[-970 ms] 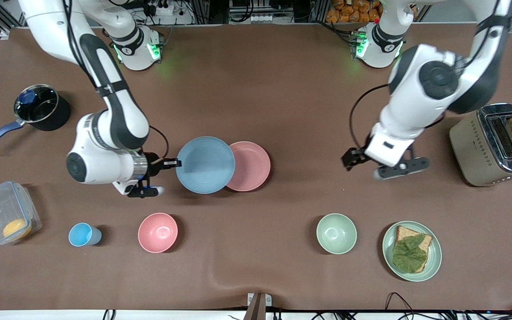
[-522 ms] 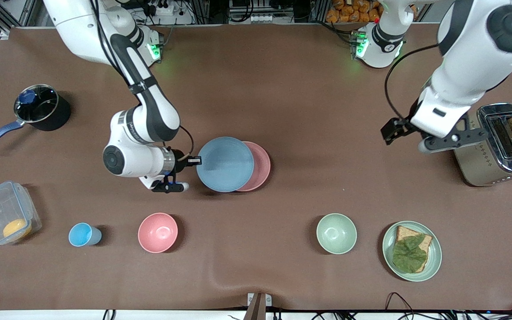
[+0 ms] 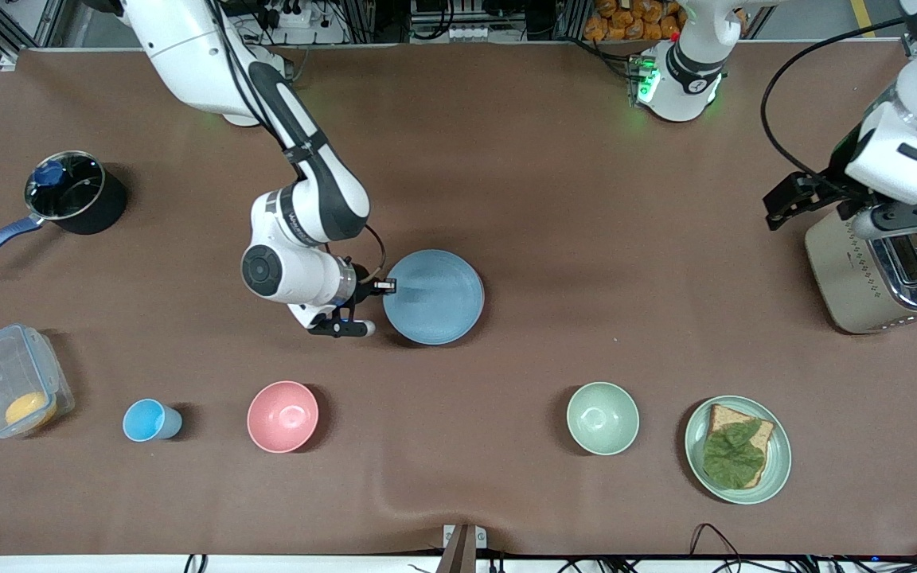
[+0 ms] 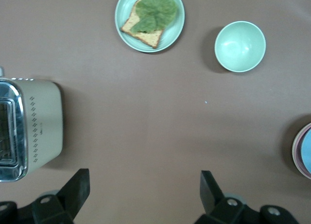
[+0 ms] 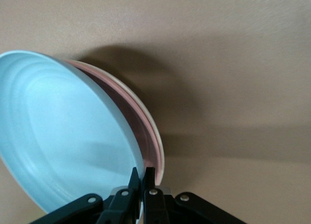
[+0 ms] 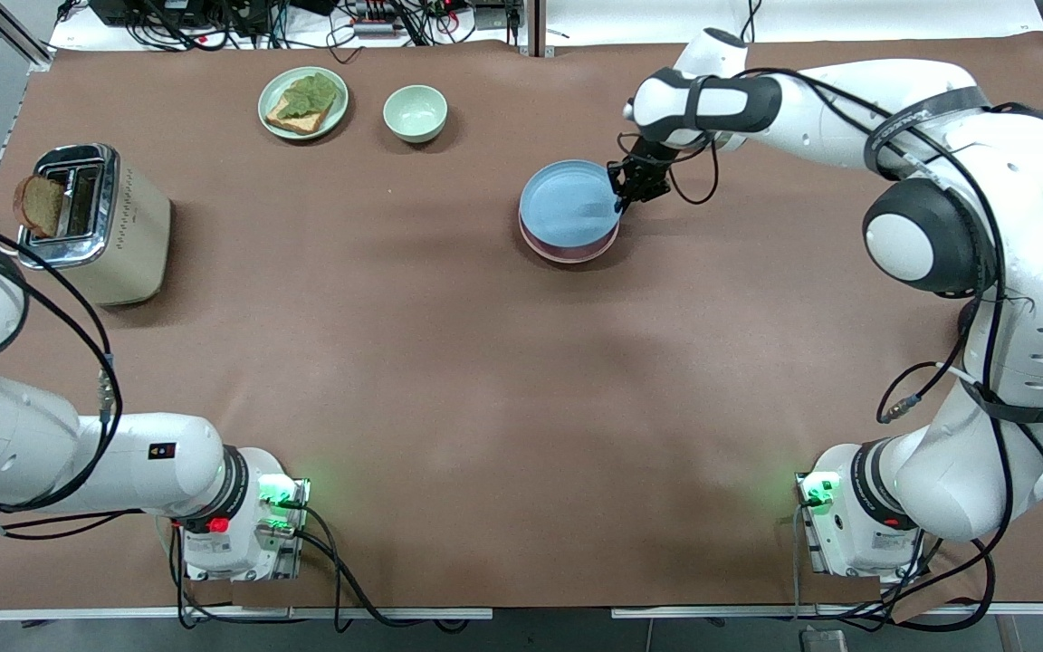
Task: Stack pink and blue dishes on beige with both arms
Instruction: 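Lower the blue plate onto the pink plate and open the right gripper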
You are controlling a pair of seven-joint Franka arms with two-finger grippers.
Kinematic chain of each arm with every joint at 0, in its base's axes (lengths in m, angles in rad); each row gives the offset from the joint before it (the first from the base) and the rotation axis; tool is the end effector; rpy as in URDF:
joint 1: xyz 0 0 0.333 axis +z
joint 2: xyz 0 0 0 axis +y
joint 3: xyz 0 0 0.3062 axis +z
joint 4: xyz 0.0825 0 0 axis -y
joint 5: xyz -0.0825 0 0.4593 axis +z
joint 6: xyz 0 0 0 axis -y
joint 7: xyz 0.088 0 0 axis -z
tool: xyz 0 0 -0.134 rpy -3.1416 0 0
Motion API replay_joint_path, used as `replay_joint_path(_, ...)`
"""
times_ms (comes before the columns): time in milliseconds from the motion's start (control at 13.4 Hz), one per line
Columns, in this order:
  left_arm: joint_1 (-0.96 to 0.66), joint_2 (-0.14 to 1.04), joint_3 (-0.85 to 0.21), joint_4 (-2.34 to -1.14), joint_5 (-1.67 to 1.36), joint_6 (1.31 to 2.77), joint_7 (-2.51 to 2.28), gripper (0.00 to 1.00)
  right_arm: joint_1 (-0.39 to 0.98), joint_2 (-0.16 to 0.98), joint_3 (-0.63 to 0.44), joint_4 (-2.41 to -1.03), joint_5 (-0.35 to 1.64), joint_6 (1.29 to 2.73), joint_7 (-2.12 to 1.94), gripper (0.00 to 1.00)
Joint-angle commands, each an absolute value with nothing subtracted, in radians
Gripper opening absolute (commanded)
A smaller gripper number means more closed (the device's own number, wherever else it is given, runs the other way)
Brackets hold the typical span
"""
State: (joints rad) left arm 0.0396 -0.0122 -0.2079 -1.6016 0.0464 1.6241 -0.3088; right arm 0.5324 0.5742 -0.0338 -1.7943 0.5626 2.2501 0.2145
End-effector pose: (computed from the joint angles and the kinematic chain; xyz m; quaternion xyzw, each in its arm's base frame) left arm 0.6241 -0.1006 0.5832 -0.9971 -0.0693 -0.0225 0.0197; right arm 0.5954 0.3541 0.1357 -0.9778 0.0468 0.1206 0.1646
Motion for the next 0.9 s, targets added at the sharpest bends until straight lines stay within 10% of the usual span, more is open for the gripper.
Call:
replay_joint_path(0, 0.041, -0.023, -0.196, -1.571, 0.023, 1.574, -0.287, 1.0, 0.555, 0.581, -0.046, -1.793, 0.583, 2.267, 0.239, 0.0)
replay_joint_path(522, 0.043, -0.023, -0.175, -1.546, -0.012, 1.526, -0.287, 1.0, 0.545, 0.563, -0.046, -1.818, 0.583, 2.235, 0.238, 0.07)
replay_joint_path(597, 0.043, -0.025, -0.175, -1.546, -0.011, 1.519, -0.287, 1.0, 0.543, 0.561, -0.049, -1.816, 0.583, 2.22, 0.238, 0.69)
replay_joint_path(672, 0.041, -0.025, -0.176, -1.545, -0.011, 1.517, -0.287, 1.0, 0.537, 0.551, -0.051, -1.818, 0.583, 2.215, 0.239, 1.0)
replay_joint_path(821, 0.041, -0.023, -0.176, -1.546, -0.006, 1.506, -0.281, 1.0, 0.496, 0.506, -0.057, -1.81, 0.58, 2.137, 0.235, 1.0)
